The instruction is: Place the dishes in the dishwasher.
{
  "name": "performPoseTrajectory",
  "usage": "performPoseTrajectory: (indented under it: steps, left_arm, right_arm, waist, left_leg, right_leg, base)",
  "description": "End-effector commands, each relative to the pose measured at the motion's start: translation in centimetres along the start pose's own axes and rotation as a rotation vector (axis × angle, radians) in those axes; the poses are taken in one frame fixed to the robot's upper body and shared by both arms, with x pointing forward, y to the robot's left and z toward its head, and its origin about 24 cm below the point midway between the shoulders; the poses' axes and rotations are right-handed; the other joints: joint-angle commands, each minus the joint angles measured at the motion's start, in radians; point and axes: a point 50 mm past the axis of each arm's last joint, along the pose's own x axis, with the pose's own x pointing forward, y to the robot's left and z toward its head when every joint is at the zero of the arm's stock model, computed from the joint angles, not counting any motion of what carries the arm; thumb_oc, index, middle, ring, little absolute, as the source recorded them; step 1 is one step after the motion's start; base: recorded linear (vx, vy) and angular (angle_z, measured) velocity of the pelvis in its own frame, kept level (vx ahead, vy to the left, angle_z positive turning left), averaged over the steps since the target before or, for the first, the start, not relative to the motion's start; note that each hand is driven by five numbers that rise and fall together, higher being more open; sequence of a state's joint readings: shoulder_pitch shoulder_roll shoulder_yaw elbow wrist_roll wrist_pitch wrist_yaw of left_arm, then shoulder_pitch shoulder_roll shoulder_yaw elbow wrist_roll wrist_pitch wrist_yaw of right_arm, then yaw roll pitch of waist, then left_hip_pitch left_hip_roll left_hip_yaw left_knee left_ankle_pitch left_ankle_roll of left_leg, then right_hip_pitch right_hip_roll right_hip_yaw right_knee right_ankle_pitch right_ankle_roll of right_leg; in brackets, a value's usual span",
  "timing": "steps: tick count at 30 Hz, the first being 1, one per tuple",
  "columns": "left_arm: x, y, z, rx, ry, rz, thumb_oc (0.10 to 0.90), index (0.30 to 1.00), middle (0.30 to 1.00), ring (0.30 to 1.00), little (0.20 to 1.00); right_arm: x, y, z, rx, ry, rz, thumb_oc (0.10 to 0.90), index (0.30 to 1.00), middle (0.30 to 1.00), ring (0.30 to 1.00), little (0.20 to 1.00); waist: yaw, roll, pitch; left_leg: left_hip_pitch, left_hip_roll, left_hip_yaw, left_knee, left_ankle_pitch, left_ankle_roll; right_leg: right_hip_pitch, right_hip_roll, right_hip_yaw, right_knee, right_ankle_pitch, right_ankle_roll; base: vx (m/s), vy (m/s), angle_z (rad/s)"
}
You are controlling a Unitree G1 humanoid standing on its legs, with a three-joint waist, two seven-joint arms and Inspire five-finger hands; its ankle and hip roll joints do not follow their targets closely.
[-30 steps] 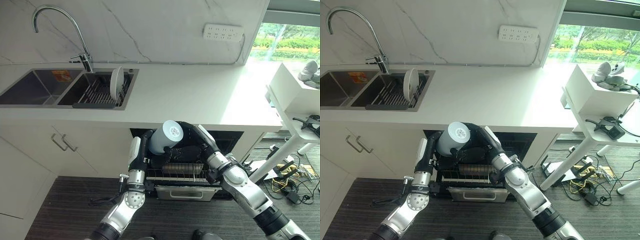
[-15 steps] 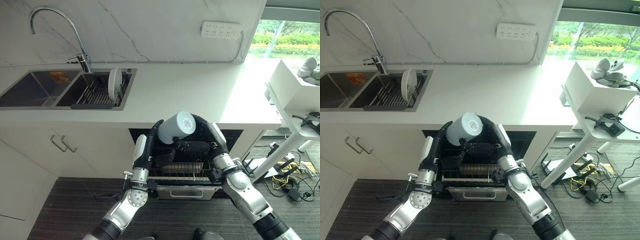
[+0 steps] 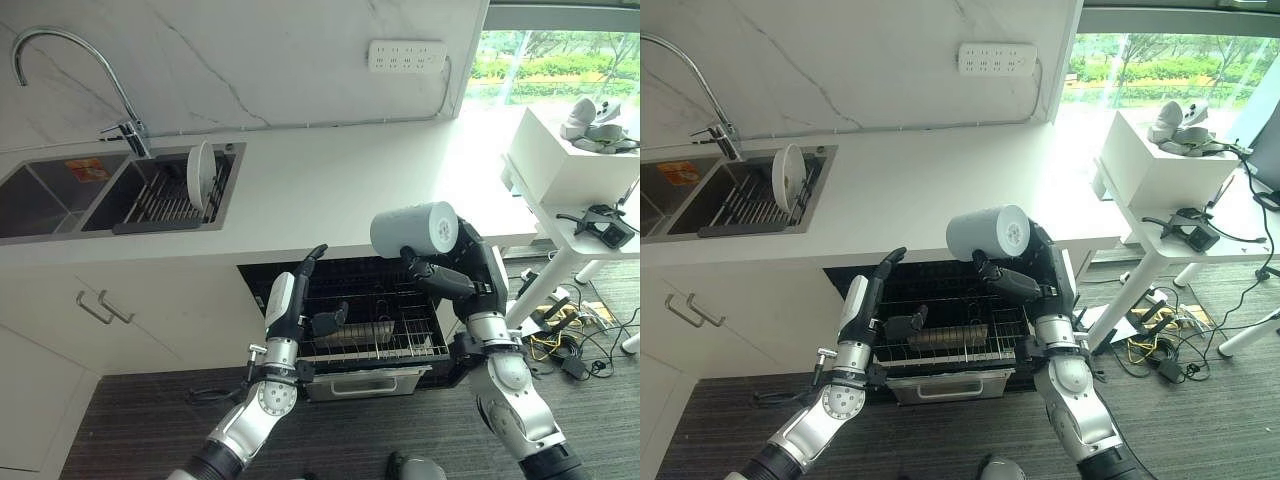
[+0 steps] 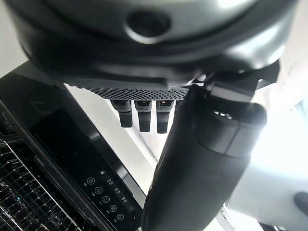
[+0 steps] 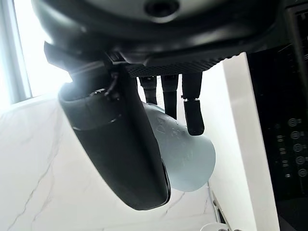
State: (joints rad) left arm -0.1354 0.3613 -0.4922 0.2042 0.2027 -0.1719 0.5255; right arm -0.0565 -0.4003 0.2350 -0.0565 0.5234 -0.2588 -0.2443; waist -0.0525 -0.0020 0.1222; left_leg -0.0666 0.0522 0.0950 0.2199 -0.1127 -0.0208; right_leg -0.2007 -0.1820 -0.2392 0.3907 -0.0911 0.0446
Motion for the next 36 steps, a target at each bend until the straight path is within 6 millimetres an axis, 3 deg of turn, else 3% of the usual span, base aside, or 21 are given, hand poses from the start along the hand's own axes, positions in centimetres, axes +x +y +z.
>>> performPoseTrajectory:
  steps: [1,6,11,15,21,23,28,36]
  left_arm:
    - [1.4,1.0,3.2,-0.005,-0.189,-0.105,0.8,0.9,0.9,0.9,0.9]
    - [0.2,0.8,0.7,0.144,-0.118,-0.423,0.8,0.9,0.9,0.9,0.9]
    - [-0.5,3.0,-0.9,0.248,-0.009,-0.649,0.8,0.9,0.9,0.9,0.9]
    - [-1.0,4.8,-1.3,0.279,0.05,-0.703,0.8,0.9,0.9,0.9,0.9]
    - [-1.0,8.0,-2.0,0.47,0.112,-0.702,0.8,0.9,0.9,0.9,0.9]
    - [-1.1,8.3,-3.0,0.539,0.168,-0.727,0.8,0.9,0.9,0.9,0.9]
    - [-1.1,8.3,-3.1,0.605,0.162,-0.726,0.8,0.9,0.9,0.9,0.9]
    - [-0.9,8.3,-3.0,0.662,0.143,-0.741,0.8,0.9,0.9,0.9,0.9]
  right_arm:
    - [1.8,0.3,5.6,0.054,-0.299,0.074,0.4,0.3,0.3,0.3,0.3]
    - [1.9,-2.2,5.3,-0.044,-0.237,0.072,0.4,0.3,0.3,0.3,0.3]
    - [2.2,-4.9,4.8,-0.1,-0.16,0.05,0.4,0.3,0.3,0.3,0.3]
    - [2.0,-5.9,4.4,-0.131,-0.124,0.032,0.4,0.3,0.3,0.3,0.3]
    - [1.9,-7.0,2.3,-0.203,-0.021,0.014,0.4,0.3,0.3,0.3,0.3]
    - [1.8,-7.1,0.8,-0.252,0.042,-0.002,0.4,0.3,0.3,0.3,0.3]
    - [1.5,-7.7,-1.7,-0.265,0.152,-0.015,0.4,0.3,0.3,0.3,0.3]
    - [2.2,-8.1,-3.5,-0.321,0.252,0.0,0.4,0.3,0.3,0.3,0.3]
  waist:
    - [-0.011,-0.012,-0.033]
    - [-0.02,0.001,-0.036]
    - [-0.007,0.018,-0.031]
    - [0.004,0.025,-0.028]
    - [0.029,0.028,-0.023]
    - [0.039,0.03,-0.022]
    - [0.058,0.033,-0.021]
    - [0.097,0.032,-0.019]
  left_leg:
    - [-0.016,0.058,0.081,0.08,-0.096,-0.017]
    - [-0.02,0.057,0.081,0.08,-0.093,-0.02]
    - [-0.026,0.05,0.068,0.08,-0.09,-0.019]
    - [-0.028,0.046,0.059,0.08,-0.088,-0.019]
    - [-0.026,0.039,0.044,0.08,-0.086,-0.017]
    - [-0.021,0.035,0.037,0.08,-0.087,-0.015]
    - [-0.014,0.034,0.027,0.08,-0.088,-0.016]
    - [-0.02,0.031,0.002,0.08,-0.086,-0.021]
  right_leg:
    - [0.109,0.004,0.077,-0.091,-0.045,0.111]
    - [0.104,0.004,0.076,-0.091,-0.047,0.115]
    - [0.103,0.0,0.069,-0.091,-0.052,0.121]
    - [0.105,-0.003,0.062,-0.091,-0.054,0.124]
    - [0.113,-0.01,0.048,-0.091,-0.058,0.125]
    - [0.119,-0.01,0.047,-0.091,-0.061,0.123]
    - [0.13,-0.013,0.037,-0.091,-0.065,0.122]
    - [0.146,-0.015,0.011,-0.091,-0.075,0.116]
  base:
    - [0.05,0.028,-0.01]
    - [0.06,0.038,-0.01]
    - [0.02,0.035,0.01]
    - [0.0,0.0,0.0]
    - [0.01,-0.011,0.08]
    - [0.01,-0.009,0.02]
    - [0.04,-0.02,0.02]
    - [0.06,-0.029,0.11]
